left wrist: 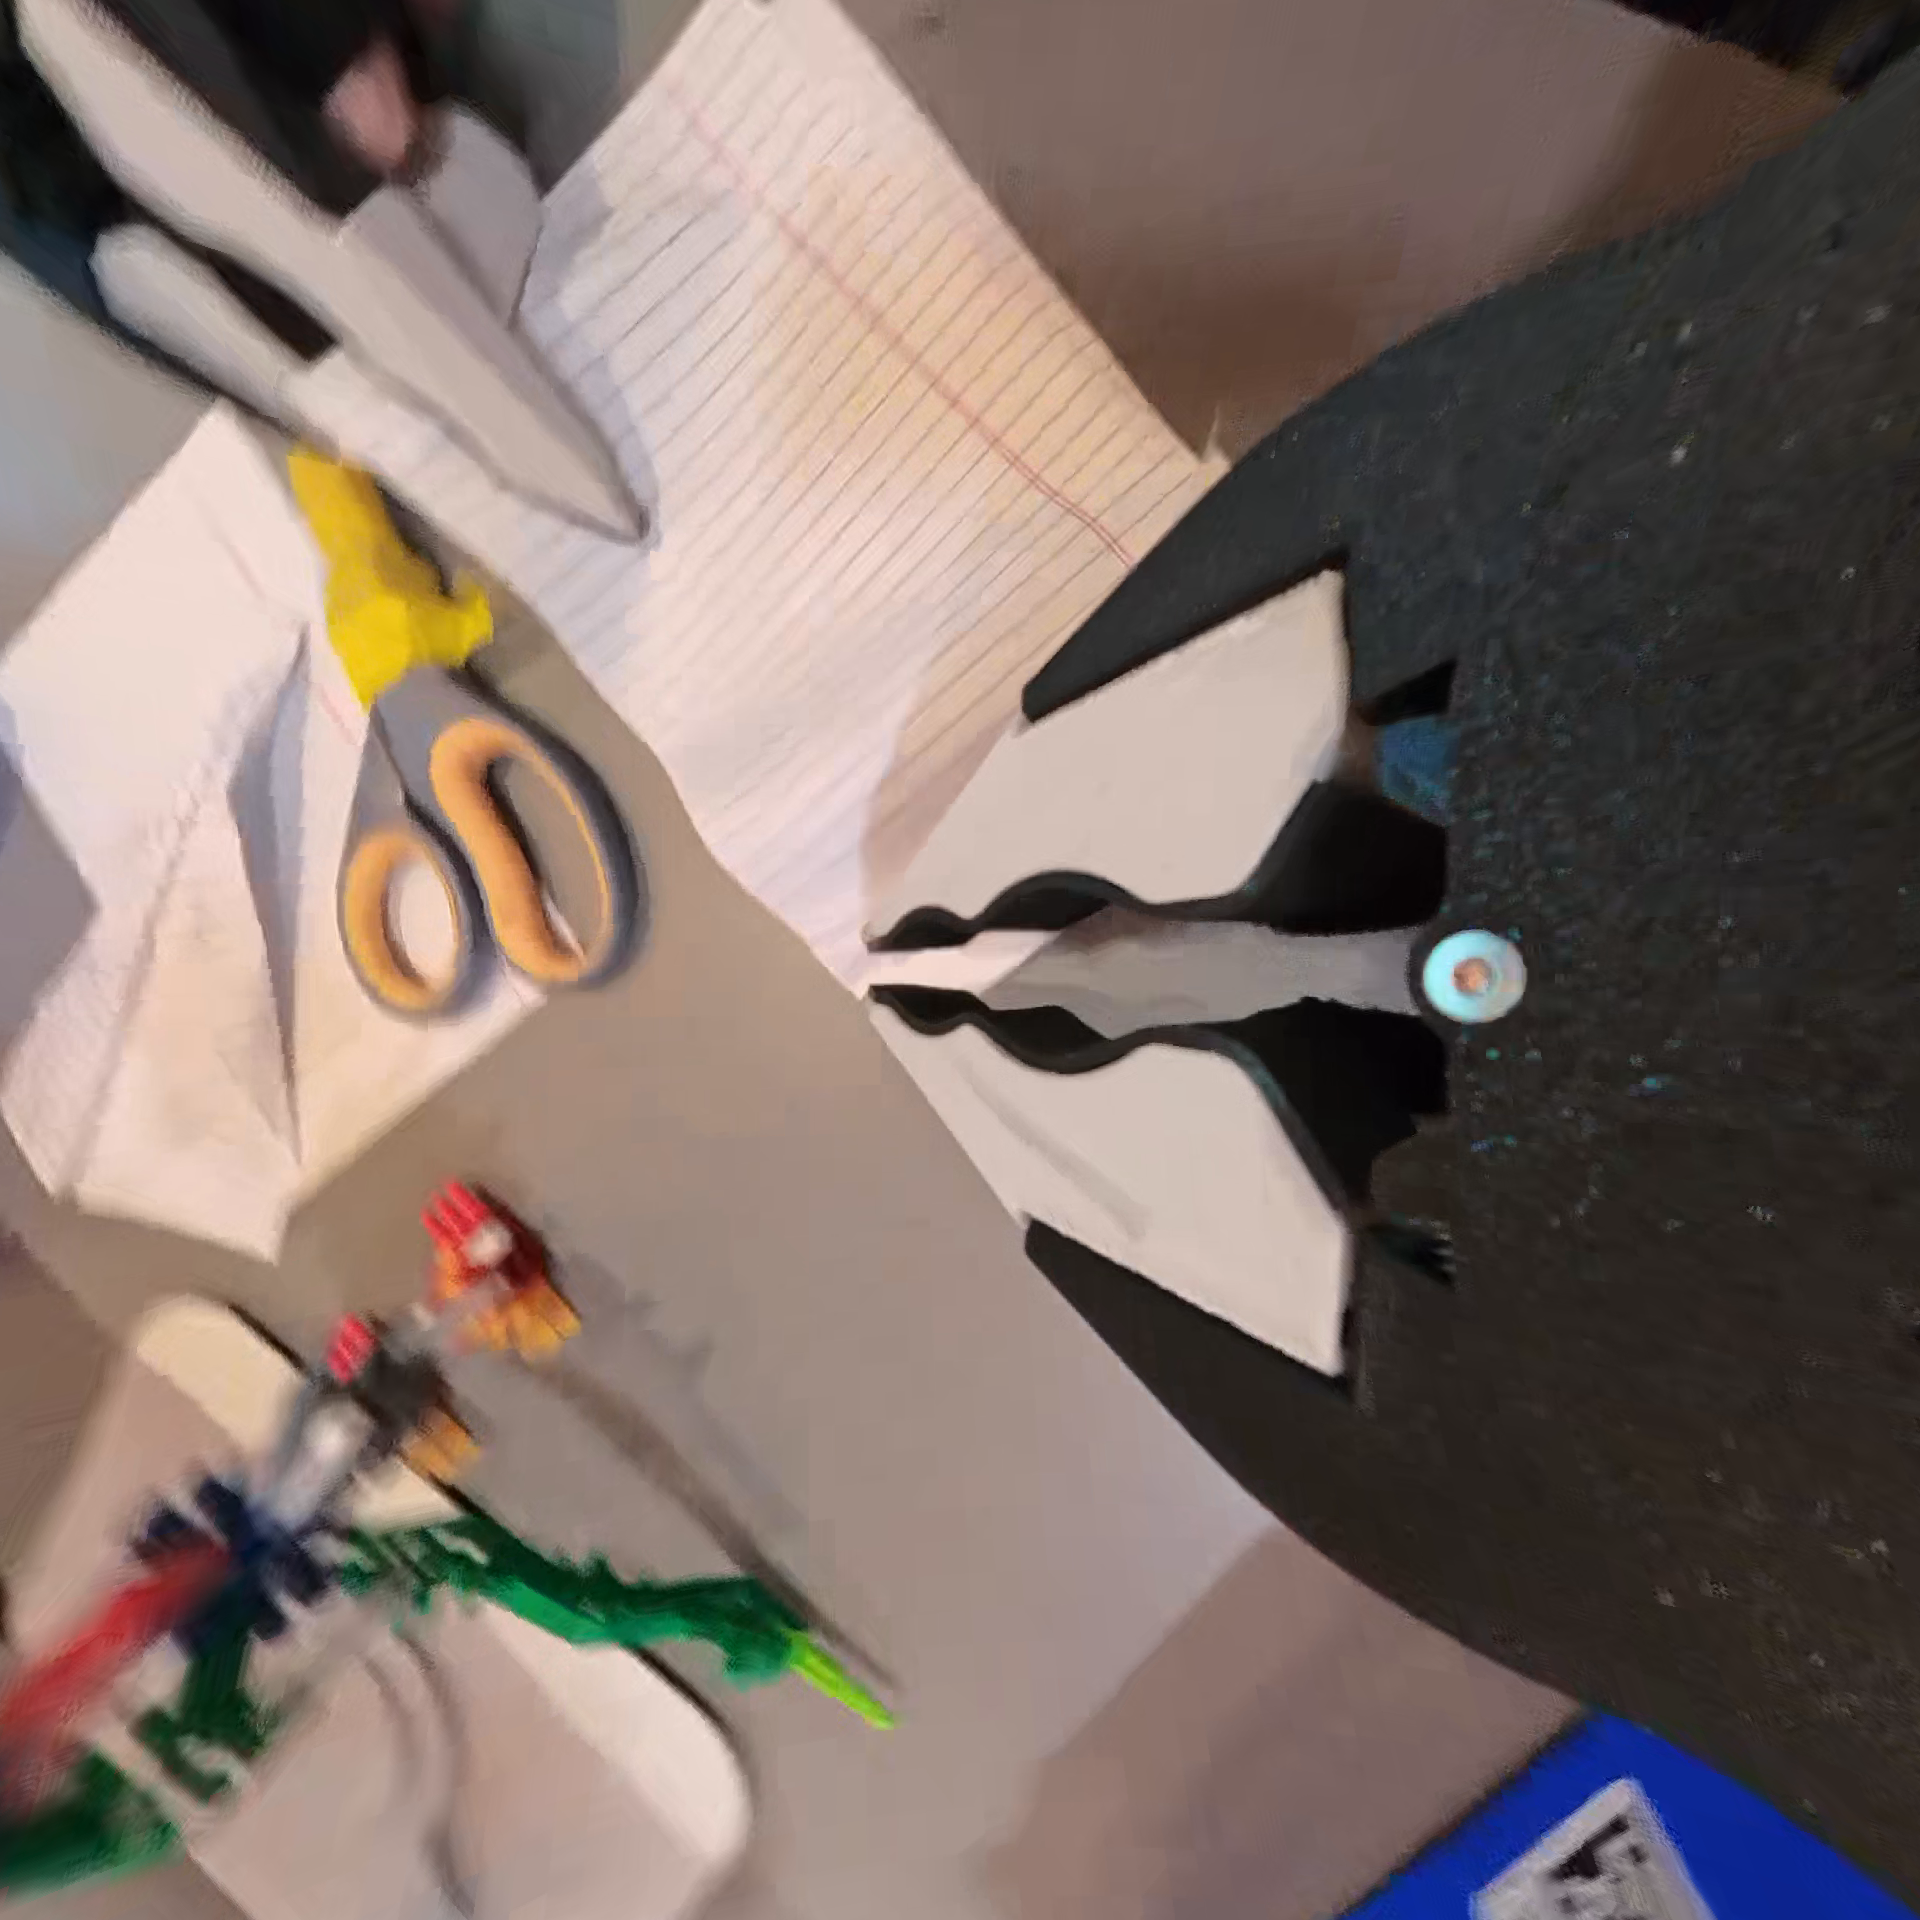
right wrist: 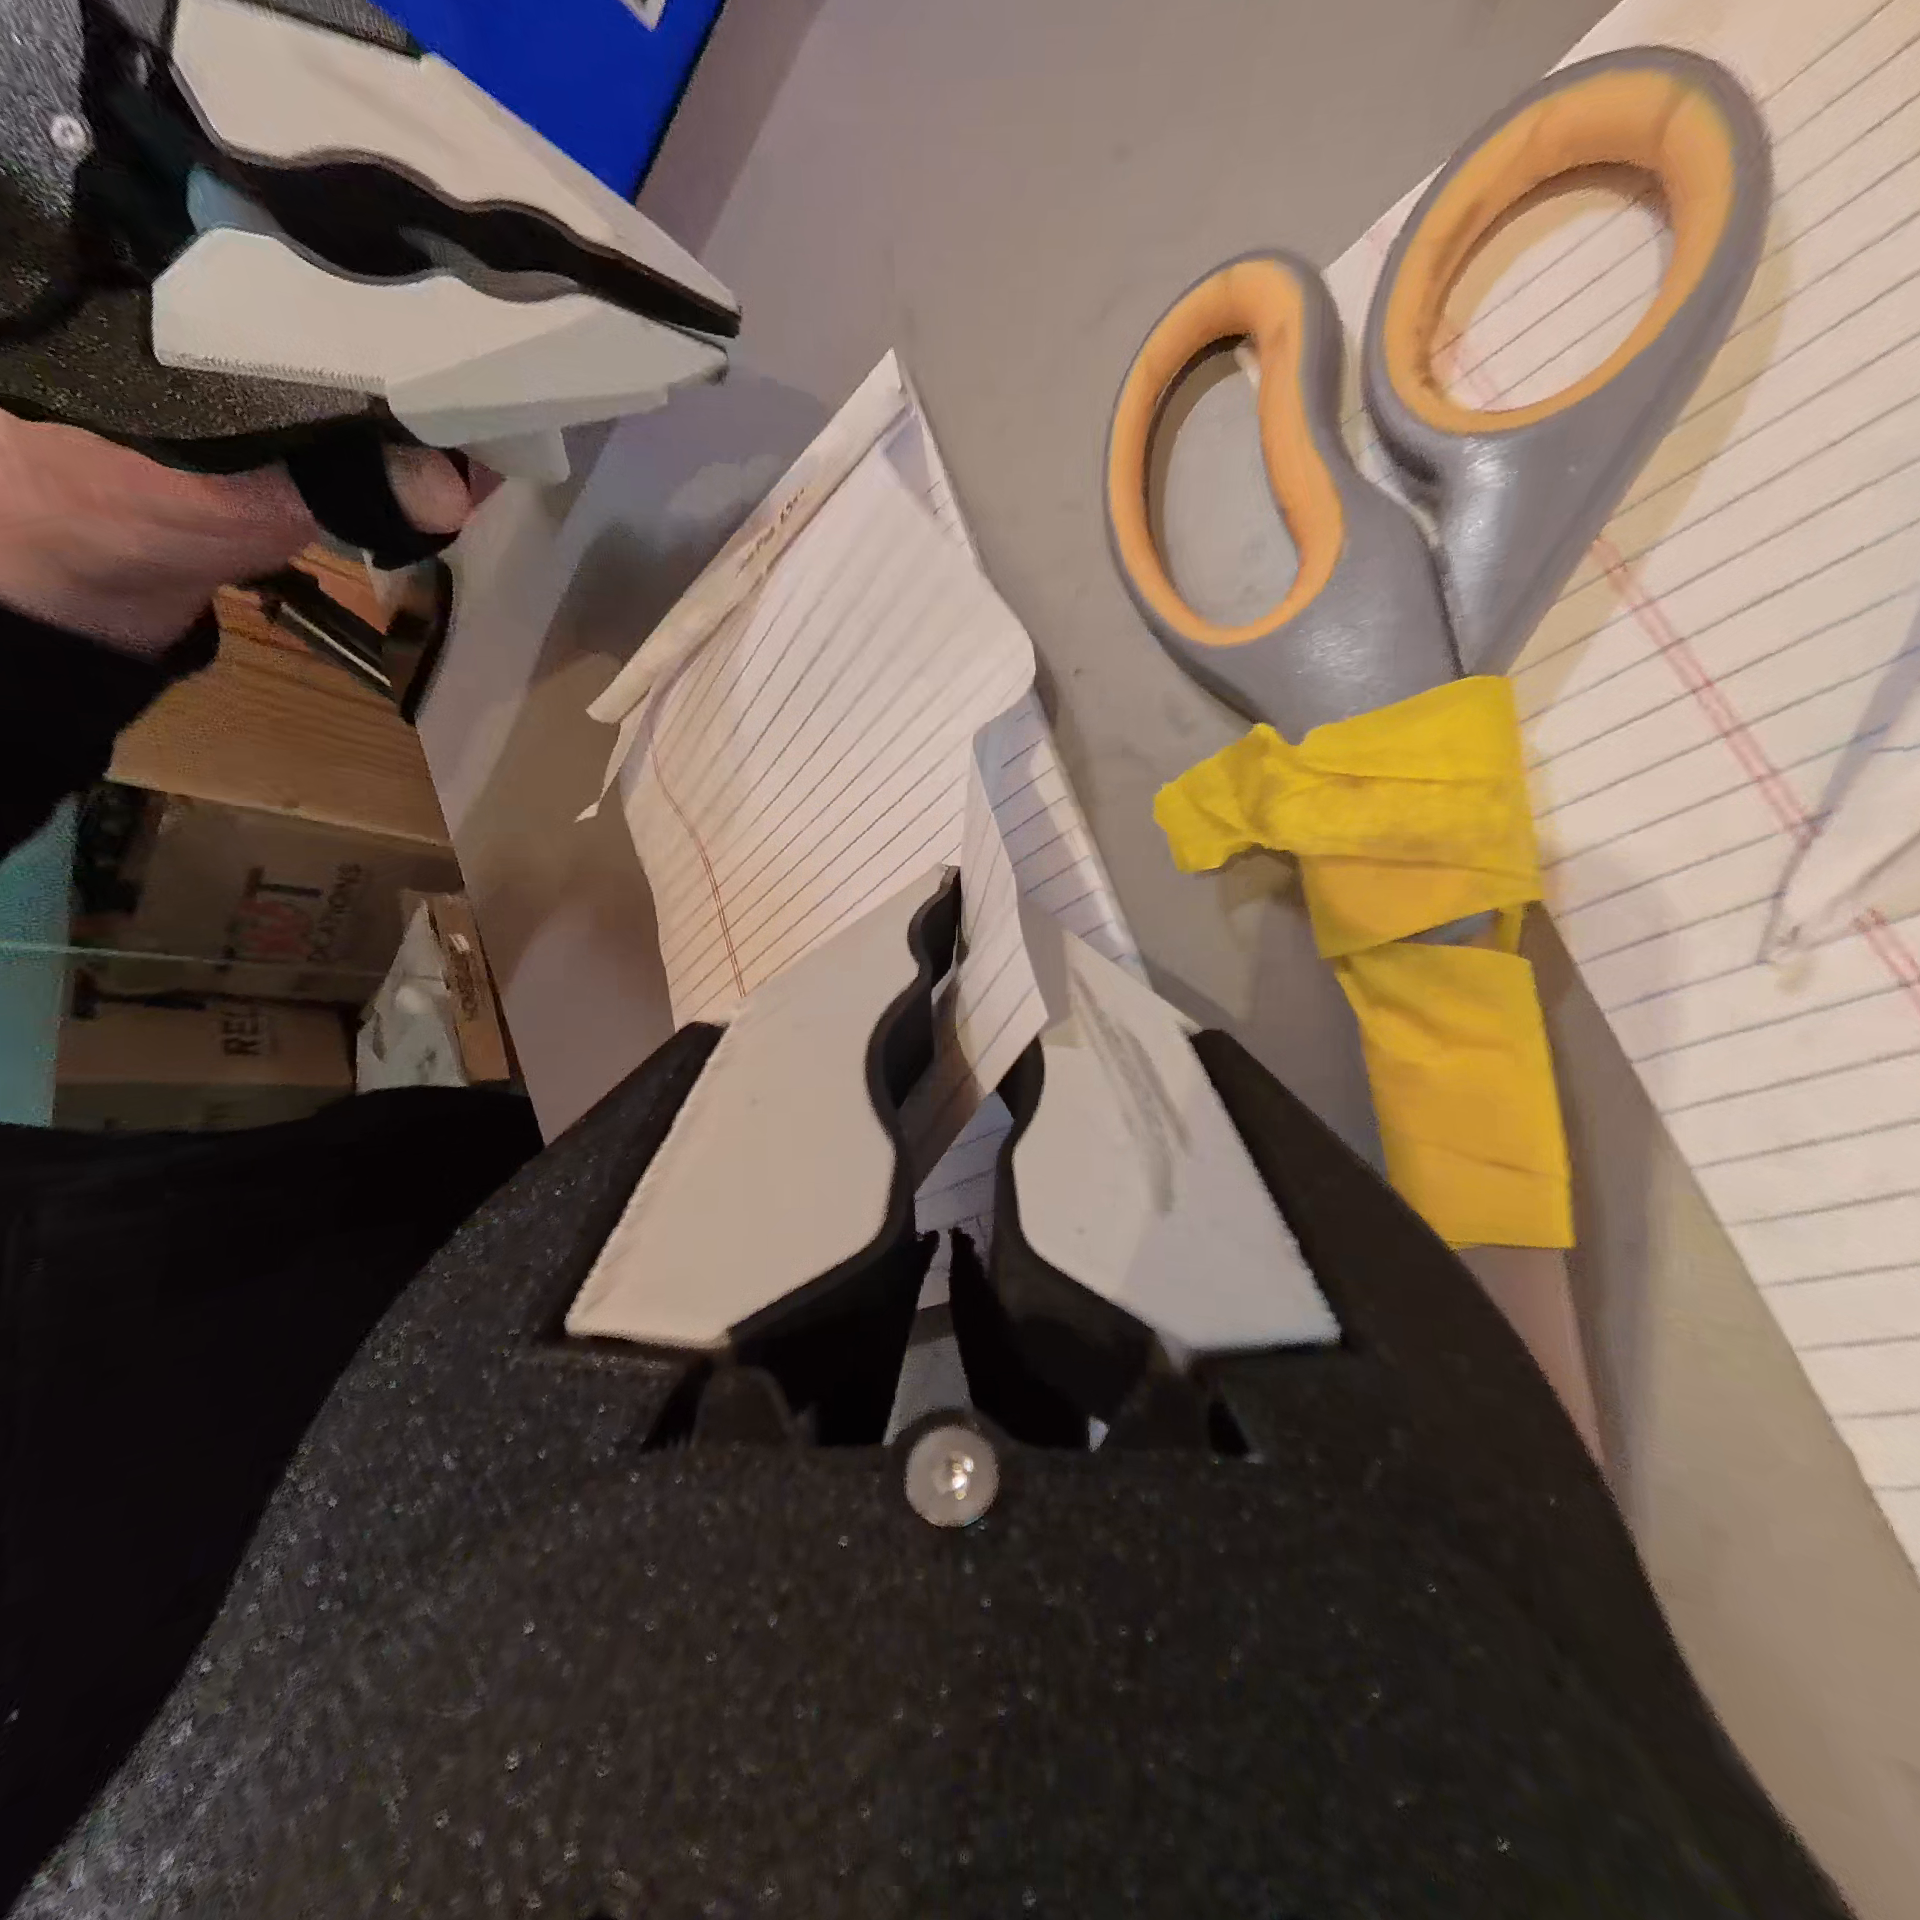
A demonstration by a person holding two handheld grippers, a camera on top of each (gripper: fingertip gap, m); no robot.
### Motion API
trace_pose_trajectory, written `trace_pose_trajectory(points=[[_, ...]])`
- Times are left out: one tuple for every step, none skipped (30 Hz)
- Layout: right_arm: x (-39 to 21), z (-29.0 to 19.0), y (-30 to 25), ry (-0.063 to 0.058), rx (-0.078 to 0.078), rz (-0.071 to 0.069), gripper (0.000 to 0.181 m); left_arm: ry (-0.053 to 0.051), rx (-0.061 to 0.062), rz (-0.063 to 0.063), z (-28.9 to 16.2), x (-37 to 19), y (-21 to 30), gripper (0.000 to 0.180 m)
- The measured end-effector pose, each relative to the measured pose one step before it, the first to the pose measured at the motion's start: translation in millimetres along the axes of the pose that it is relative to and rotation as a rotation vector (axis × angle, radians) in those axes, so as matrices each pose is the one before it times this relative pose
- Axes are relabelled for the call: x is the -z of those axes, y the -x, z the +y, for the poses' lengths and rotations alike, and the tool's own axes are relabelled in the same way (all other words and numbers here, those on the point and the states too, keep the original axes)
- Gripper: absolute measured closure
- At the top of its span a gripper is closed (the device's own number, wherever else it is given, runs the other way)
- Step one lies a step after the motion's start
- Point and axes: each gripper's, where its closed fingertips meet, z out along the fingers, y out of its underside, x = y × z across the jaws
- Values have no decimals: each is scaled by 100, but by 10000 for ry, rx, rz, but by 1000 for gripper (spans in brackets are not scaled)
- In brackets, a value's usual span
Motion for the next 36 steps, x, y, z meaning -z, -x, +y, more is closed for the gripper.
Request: trace_pose_trajectory(points=[[-113, 108, 337, 51, -15, -100, 181, 242, -702, 183, 218, -501, -491, 172], [-74, 12, 341, -36, -121, -146, 181, 557, -470, 140, 873, -683, -267, 173], [-68, 55, 153, -29, -117, -65, 181, 397, -454, 53, 820, -521, -38, 173], [-73, 79, -27, -20, -72, 30, 181, -21, -242, 43, 231, -204, 80, 173], [-57, 45, -16, -49, -77, 6, 181, -219, 126, 301, -148, -22, -132, 173], [-78, 110, 130, -9, -60, -93, 181, -7, 23, 213, 62, -94, 20, 171], [-69, 167, 52, 37, -1, -26, 181, 21, -336, -55, 72, -77, 324, 165], [7, -9, -21, -58, 28, 42, 181, 8, -221, 217, 1, -153, -98, 165], [-10, 8, -1, -38, -63, 23, 181, 61, -74, 332, 91, -257, -323, 166], [-22, 71, 46, -17, -80, 10, 181, -80, -105, 60, -76, -75, 47, 166], [23, 85, 17, -14, -45, 35, 181, -62, 60, 17, -27, -29, 59, 167], [49, 48, 15, -44, -112, 23, 181, -106, 182, -64, -31, -55, 33, 167], [54, 62, 2, -74, -169, 11, 181, -129, 85, -116, 6, -18, 27, 168], [31, 103, 30, -83, -166, -6, 181, -139, 159, -62, 1, 2, -27, 168], [11, 130, 88, -88, -291, -92, 181, -179, 291, -100, -36, -36, 72, 169], [44, 88, 11, -131, -178, 11, 181, -234, 266, -155, -41, -59, 95, 170], [19, 158, 34, -50, 48, 95, 181, -221, 193, -120, -47, -40, 28, 170], [5, 147, 93, -36, 18, 79, 181, -86, 19, -117, -2, -12, 22, 171], [18, 91, 67, -75, -46, 68, 181, 32, -133, -179, -19, -30, 69, 172], [18, 115, 57, -58, -8, 52, 181, -11, 90, -73, -39, -45, 39, 173], [-19, 139, 133, -55, 17, 18, 181, -11, 138, -1, -39, -25, 47, 174], [-12, 23, 94, -144, -47, 35, 181, 5, 138, -14, -4, -18, 100, 174], [-56, 118, 102, -46, 4, 36, 181, 5, -53, -78, -21, -25, 46, 175], [-40, 49, 78, -10, 91, 92, 181, 5, -33, -117, -7, -17, 43, 176], [56, -152, -35, -123, 68, 173, 181, 10, 110, -211, -34, -42, 230, 180], [49, -83, 76, -77, 33, 53, 181, 0, 80, -89, -36, -24, 82, 180], [-24, 71, 58, 18, -20, -18, 181, 22, 25, -65, -6, -13, 22, 180], [-3, 10, -32, -26, -33, 23, 181, 26, 84, -2, -15, -15, -1, 180], [-36, 39, 40, -14, -21, -15, 181, 8, 90, 27, -19, -17, 25, 180], [-40, 62, 3, 9, 12, 12, 181, 7, 39, -10, -49, -23, 55, 180], [2, -3, -99, -27, 35, 92, 181, 58, 46, 62, -85, -14, -16, 180], [-16, 15, 10, -11, 44, 35, 181, 124, -106, 70, -49, 12, 49, 180], [7, 27, 29, 14, 32, 2, 181, 62, -217, -39, -136, 35, 248, 180], [55, -67, -122, -14, 104, 80, 181, -8, -309, 130, -155, 5, -15, 180], [63, -55, -152, 33, 169, 99, 181, 70, -241, 268, -5, -73, -217, 180], [97, -69, -116, 47, 93, 30, 181, 86, -35, 178, -1, -84, -32, 180]])
